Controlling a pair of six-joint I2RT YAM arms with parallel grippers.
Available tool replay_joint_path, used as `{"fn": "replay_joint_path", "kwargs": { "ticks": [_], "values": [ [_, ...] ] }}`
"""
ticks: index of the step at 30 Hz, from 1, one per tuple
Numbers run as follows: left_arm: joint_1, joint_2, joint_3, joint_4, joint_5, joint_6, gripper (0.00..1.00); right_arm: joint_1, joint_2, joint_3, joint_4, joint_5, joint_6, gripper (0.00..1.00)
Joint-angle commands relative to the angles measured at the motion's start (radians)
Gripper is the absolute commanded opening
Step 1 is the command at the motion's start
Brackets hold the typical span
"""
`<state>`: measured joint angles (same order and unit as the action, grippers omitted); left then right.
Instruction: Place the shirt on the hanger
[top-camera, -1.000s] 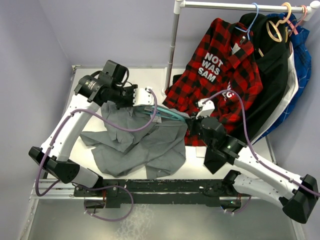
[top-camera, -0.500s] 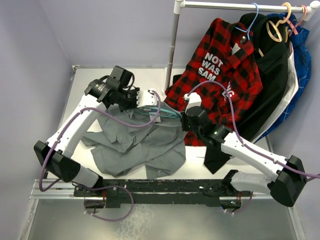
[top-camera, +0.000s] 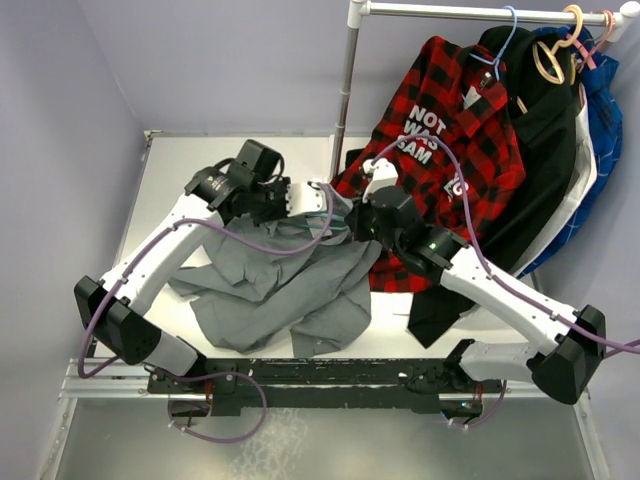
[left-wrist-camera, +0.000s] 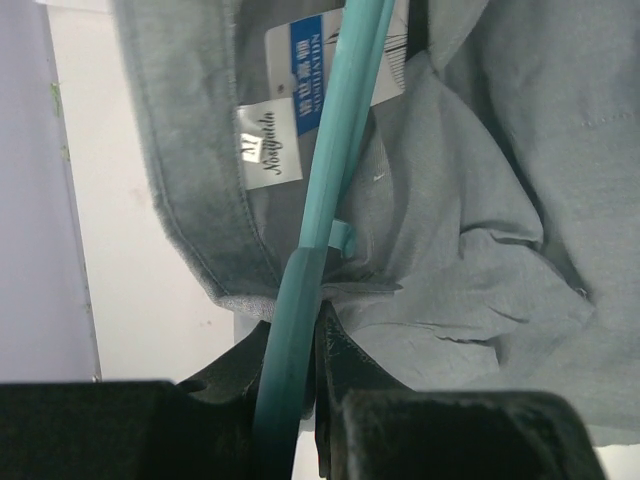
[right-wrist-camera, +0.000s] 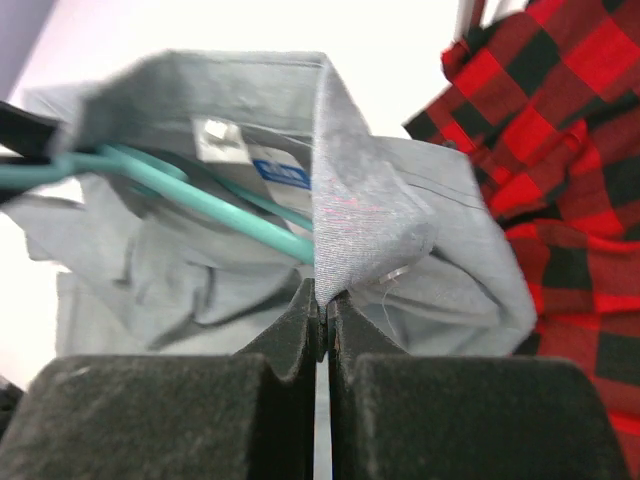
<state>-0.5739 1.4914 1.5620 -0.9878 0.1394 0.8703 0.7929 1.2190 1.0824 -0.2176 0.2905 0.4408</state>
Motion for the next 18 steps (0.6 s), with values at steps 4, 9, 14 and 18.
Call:
{"fn": "replay_joint_path", "kwargs": {
  "ticks": [4,9,14,18],
  "values": [
    [-0.095,0.018,-0.013,0.130,-0.069,-0.110,0.00,0.004,0.069,0.126,0.135,-0.157,0.039,0.00],
    [-0.097,0.014,0.000,0.173,-0.115,-0.128,0.00,0.003,0.066,0.062,0.180,-0.172,0.060,0.00],
    [-0.097,0.006,0.009,0.220,-0.193,-0.139,0.00,0.003,-0.002,-0.117,0.279,-0.235,0.111,0.00],
    [-0.090,0.023,0.009,0.275,-0.299,-0.142,0.00,0.008,-0.075,-0.226,0.327,-0.277,0.169,0.00]
  ]
}}
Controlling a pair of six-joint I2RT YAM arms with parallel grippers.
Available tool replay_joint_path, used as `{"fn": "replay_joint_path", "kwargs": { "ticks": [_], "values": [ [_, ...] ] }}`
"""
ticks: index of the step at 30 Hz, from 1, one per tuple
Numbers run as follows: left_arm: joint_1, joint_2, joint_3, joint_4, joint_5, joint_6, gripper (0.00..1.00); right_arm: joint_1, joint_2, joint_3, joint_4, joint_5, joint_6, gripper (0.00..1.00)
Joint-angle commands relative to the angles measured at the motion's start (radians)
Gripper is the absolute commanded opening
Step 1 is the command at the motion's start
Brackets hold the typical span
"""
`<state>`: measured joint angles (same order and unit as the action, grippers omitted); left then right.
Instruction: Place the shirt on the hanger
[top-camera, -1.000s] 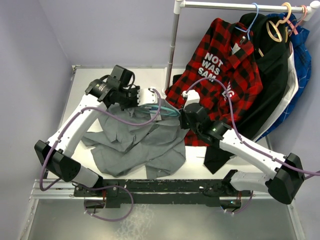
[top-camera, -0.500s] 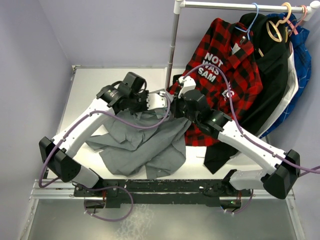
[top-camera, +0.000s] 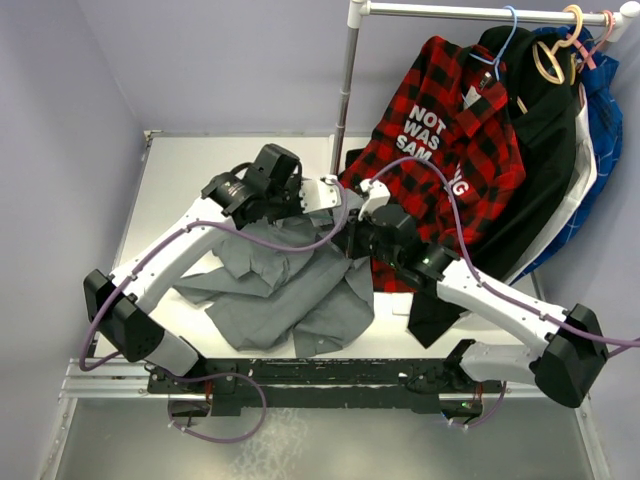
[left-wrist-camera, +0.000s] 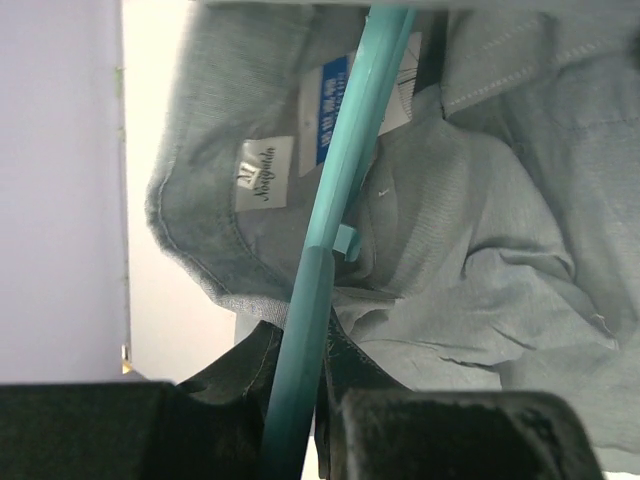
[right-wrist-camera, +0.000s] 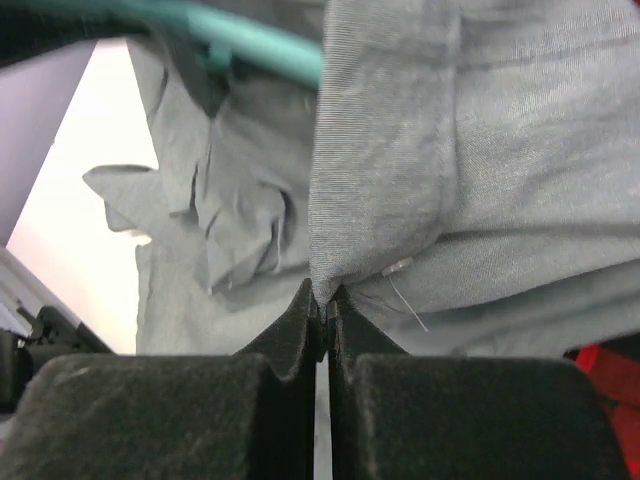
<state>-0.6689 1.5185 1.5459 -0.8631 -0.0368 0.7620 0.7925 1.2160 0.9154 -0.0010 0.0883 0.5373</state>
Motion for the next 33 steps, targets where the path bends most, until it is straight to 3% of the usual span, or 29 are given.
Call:
{"fn": "replay_joint_path", "kwargs": {
  "ticks": [1,5,10,17,18,19,23,24,26,33],
  "values": [
    [0.008,0.004,0.033,0.155,-0.133,-0.042,0.00,0.012,-0.084,-0.077,0.119,-0.080,0.088,0.00],
    [0.011,0.047,0.094,0.140,-0.140,-0.103,0.00,0.049,-0.100,-0.105,0.160,-0.077,0.131,0.00],
    [0.008,0.069,0.133,0.111,-0.074,-0.171,0.00,0.124,-0.029,-0.023,0.191,-0.003,0.128,0.00],
    [0.006,0.019,0.123,0.095,-0.019,-0.198,0.00,0.129,0.036,0.082,0.219,0.099,0.075,0.00],
    [0.005,0.009,0.115,0.098,-0.016,-0.193,0.00,0.128,0.035,0.083,0.216,0.103,0.067,0.05],
    [0.006,0.000,0.108,0.097,-0.007,-0.187,0.00,0.128,0.032,0.083,0.199,0.103,0.052,0.20],
    [0.007,-0.022,0.100,0.076,0.040,-0.165,0.00,0.127,-0.042,0.105,0.107,0.103,-0.074,0.96],
    [0.007,-0.025,0.104,0.072,0.048,-0.165,0.00,0.126,-0.078,0.082,0.095,0.120,-0.119,1.00],
    [0.007,-0.024,0.117,0.060,0.075,-0.171,0.00,0.103,-0.167,0.016,0.065,0.132,-0.177,0.99],
    [0.005,-0.052,0.068,0.067,0.135,-0.172,0.00,-0.135,-0.492,-0.060,-0.026,-0.075,-0.308,0.99]
  ]
}}
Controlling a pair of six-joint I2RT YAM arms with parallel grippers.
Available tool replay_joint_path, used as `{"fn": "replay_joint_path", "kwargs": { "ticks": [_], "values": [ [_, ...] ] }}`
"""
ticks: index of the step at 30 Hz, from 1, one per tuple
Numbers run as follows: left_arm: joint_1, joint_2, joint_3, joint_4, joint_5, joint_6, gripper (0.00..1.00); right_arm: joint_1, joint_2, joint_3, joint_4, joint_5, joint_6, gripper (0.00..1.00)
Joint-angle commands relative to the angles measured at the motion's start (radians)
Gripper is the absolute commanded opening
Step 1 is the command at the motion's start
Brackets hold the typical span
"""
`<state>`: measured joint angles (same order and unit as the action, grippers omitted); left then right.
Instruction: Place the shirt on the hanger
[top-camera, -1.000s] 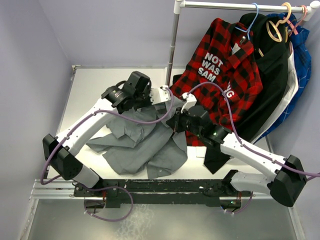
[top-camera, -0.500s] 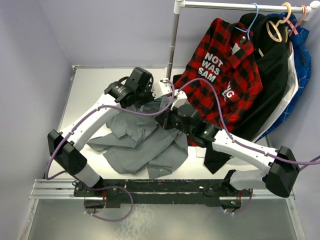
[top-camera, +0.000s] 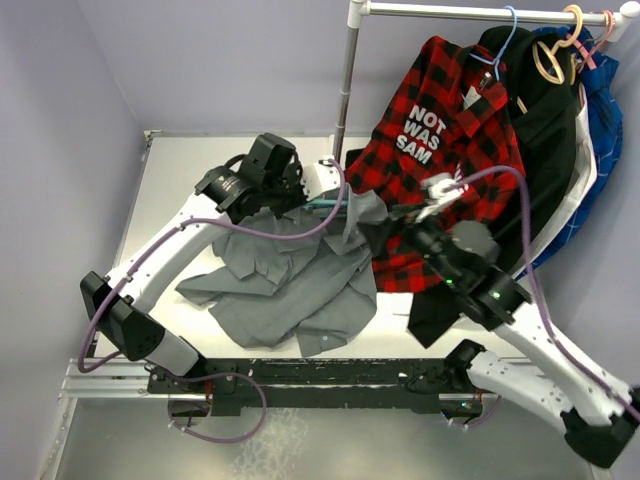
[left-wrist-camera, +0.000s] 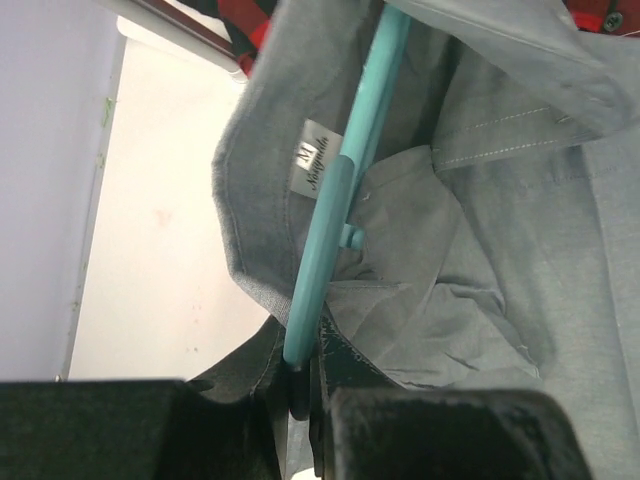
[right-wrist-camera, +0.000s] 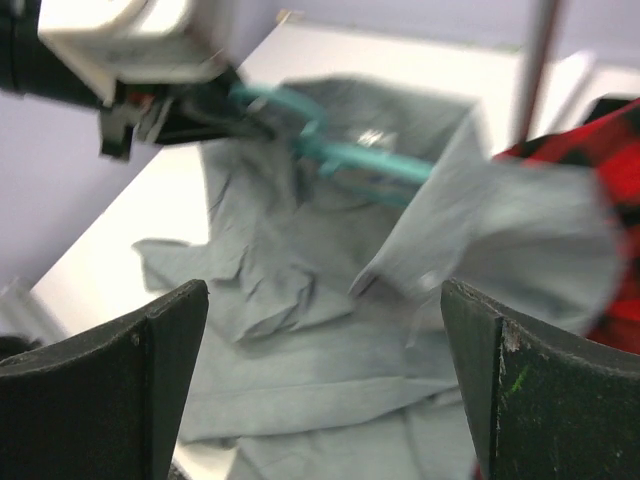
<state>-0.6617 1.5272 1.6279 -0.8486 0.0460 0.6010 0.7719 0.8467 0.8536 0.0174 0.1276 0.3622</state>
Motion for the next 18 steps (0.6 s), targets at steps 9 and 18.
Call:
{"fn": "replay_joint_path", "kwargs": {
  "ticks": [9,18],
  "values": [
    [-0.002,-0.127,-0.123,0.077,0.085,0.019,0.00,-0.337,0.097,0.175,-0.230,-0.487,-0.594,1.00],
    [0.000,-0.154,-0.165,0.111,0.090,0.022,0.00,-0.429,0.347,0.338,-0.480,-0.715,-1.114,0.91]
  ]
}}
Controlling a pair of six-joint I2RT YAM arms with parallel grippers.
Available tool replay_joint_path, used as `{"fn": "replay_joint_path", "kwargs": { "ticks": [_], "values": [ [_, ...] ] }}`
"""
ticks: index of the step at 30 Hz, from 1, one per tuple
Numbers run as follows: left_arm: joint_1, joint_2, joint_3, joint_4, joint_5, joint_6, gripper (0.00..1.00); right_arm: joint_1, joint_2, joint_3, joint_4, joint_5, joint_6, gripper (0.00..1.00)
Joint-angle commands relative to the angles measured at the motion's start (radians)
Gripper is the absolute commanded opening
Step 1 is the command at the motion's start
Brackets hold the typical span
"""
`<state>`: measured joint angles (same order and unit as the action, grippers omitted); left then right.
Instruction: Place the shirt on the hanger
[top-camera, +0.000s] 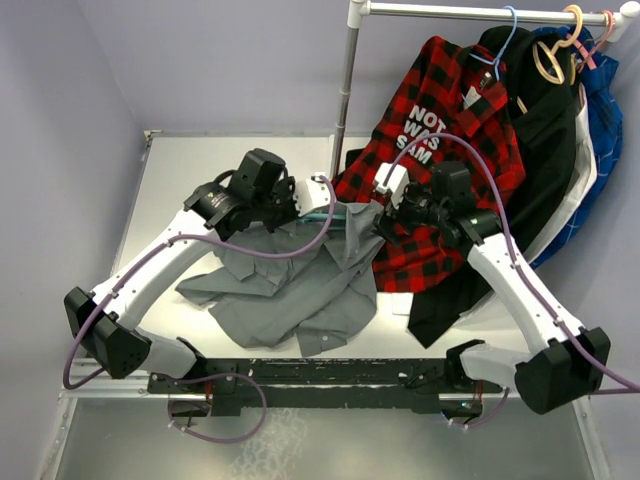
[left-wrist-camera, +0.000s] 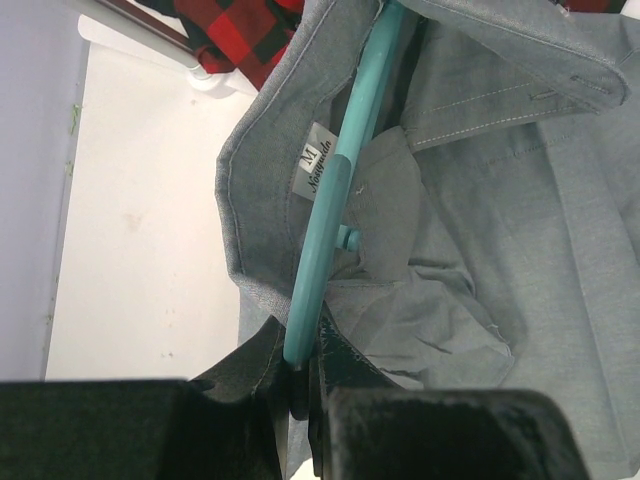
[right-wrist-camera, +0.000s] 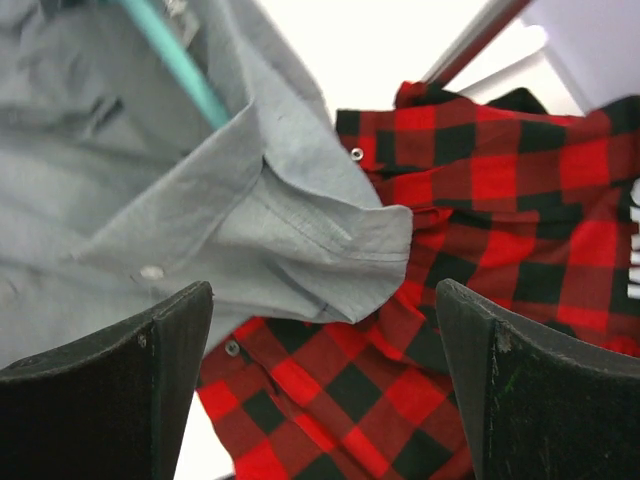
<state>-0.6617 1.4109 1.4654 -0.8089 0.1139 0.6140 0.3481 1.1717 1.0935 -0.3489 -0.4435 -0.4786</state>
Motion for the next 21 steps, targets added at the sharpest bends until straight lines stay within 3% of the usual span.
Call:
{"fn": "replay_joint_path", "kwargs": {
  "ticks": [1,10,16,19,21],
  "values": [
    [-0.001,-0.037,-0.003,0.075,0.024,0.006,0.00,-0.005,0.039,0.104,-0.117,-0.146,-0.289,0.91],
    [-0.001,-0.030,0.014,0.077,0.029,0.002,0.00,0.027,0.177,0.103,0.013,-0.082,-0.393,0.89],
    [0.000,-0.016,0.038,0.073,0.034,0.000,0.00,0.040,0.265,0.131,0.024,-0.118,-0.408,0.87],
    [-0.001,-0.008,0.052,0.071,0.036,-0.005,0.00,0.054,0.297,0.146,0.030,-0.133,-0.408,0.82],
    [0.000,-0.004,0.060,0.071,0.040,-0.009,0.00,0.068,0.308,0.146,0.039,-0.136,-0.409,0.71]
  ]
}}
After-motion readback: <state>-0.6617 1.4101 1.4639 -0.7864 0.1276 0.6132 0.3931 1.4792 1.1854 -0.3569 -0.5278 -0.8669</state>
